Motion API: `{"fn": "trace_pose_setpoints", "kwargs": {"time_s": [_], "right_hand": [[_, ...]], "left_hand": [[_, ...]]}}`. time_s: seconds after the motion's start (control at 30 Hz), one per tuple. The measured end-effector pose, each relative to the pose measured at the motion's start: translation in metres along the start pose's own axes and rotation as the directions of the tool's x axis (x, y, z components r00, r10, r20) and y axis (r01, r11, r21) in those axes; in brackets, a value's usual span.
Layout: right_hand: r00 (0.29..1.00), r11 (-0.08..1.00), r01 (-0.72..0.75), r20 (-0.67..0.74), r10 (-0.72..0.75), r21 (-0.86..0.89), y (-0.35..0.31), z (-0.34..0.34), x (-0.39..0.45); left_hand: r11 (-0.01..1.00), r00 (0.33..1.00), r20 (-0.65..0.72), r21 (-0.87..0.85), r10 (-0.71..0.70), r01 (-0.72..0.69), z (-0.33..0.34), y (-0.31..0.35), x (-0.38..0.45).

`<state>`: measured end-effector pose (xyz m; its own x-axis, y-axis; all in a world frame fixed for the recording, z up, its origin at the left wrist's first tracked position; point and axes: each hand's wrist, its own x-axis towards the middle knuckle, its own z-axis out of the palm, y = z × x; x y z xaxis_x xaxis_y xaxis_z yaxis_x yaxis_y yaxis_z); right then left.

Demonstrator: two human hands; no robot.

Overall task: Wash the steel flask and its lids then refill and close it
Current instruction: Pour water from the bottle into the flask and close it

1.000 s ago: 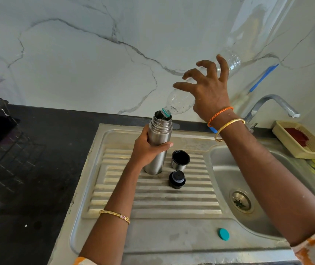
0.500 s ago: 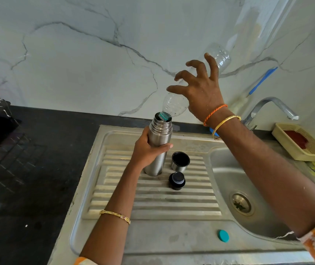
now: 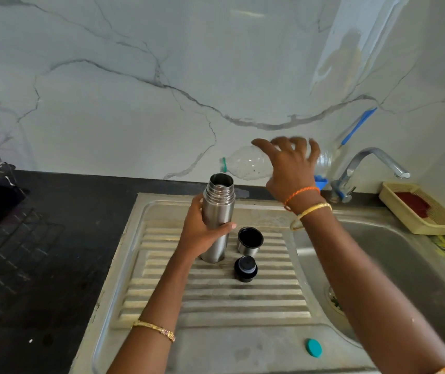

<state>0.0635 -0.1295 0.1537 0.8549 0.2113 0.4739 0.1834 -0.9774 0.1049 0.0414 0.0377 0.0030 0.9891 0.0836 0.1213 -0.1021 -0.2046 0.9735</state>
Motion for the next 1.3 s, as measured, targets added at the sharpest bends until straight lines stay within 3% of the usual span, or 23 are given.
{"fn": "trace_pose_setpoints", "kwargs": {"time_s": [0.07,0.13,0.23,0.3,0.33,0.43,0.57,0.63,0.7,0.73,0.83,0.9,1.2,1.27,1.3], "right_hand": [[0.99,0.977,-0.12,0.088,0.106,0.177,0.008,0.004,-0.016],[0.976,0.876,-0.208,0.154,0.155,0.436,0.016,0.011,-0.038],[0.943,0.549,-0.332,0.273,0.189,0.767,0.019,0.027,-0.079],[0.927,0.425,-0.374,0.319,0.196,0.824,0.018,0.037,-0.109],[0.932,0.413,-0.361,0.316,0.177,0.836,0.017,0.04,-0.12],[0.95,0.419,-0.308,0.299,0.089,0.854,0.012,0.045,-0.151],[0.911,0.377,-0.389,0.413,0.02,0.84,0.016,0.037,-0.172],[0.842,0.349,-0.483,0.535,-0.066,0.803,0.033,0.038,-0.181],[0.738,0.342,-0.617,0.672,-0.059,0.709,0.055,0.042,-0.194],[0.699,0.383,-0.661,0.715,0.001,0.645,0.066,0.047,-0.202],[0.625,0.659,-0.651,0.758,0.184,0.377,0.084,0.066,-0.229],[0.583,0.732,-0.631,0.78,0.228,0.258,0.08,0.073,-0.247],[0.686,0.793,-0.554,0.679,0.261,0.254,0.07,0.085,-0.264],[0.702,0.695,-0.619,0.653,0.282,0.366,0.073,0.08,-0.258],[0.707,0.57,-0.669,0.643,0.293,0.477,0.074,0.073,-0.251]], "left_hand": [[0.99,0.997,-0.074,0.14,0.012,-0.002,0.0,0.009,-0.007],[0.979,0.968,-0.237,0.203,0.084,-0.035,0.003,0.026,-0.023],[0.96,0.847,-0.454,0.122,0.278,-0.25,0.015,0.054,-0.054],[0.955,0.897,-0.332,0.048,0.293,-0.294,0.03,0.065,-0.07],[0.969,0.946,-0.217,0.015,0.243,-0.245,0.037,0.069,-0.076],[0.994,0.996,0.06,-0.087,0.066,-0.061,0.062,0.066,-0.089],[0.979,1.0,0.0,-0.202,0.012,-0.011,0.084,0.054,-0.099],[0.978,1.0,0.003,-0.207,0.005,-0.004,0.09,0.051,-0.103],[0.976,1.0,0.014,-0.219,0.0,0.003,0.09,0.047,-0.105],[0.973,1.0,0.03,-0.228,-0.005,0.012,0.09,0.045,-0.105],[0.982,0.996,0.094,-0.187,-0.012,0.029,0.09,0.034,-0.102],[0.991,0.991,0.136,-0.132,-0.013,0.031,0.092,0.028,-0.102],[0.998,0.975,0.222,0.055,0.011,-0.024,0.092,0.028,-0.099],[0.996,0.967,0.256,0.084,0.007,-0.03,0.091,0.028,-0.099],[0.995,0.96,0.278,0.099,0.003,-0.032,0.091,0.028,-0.099]]}}
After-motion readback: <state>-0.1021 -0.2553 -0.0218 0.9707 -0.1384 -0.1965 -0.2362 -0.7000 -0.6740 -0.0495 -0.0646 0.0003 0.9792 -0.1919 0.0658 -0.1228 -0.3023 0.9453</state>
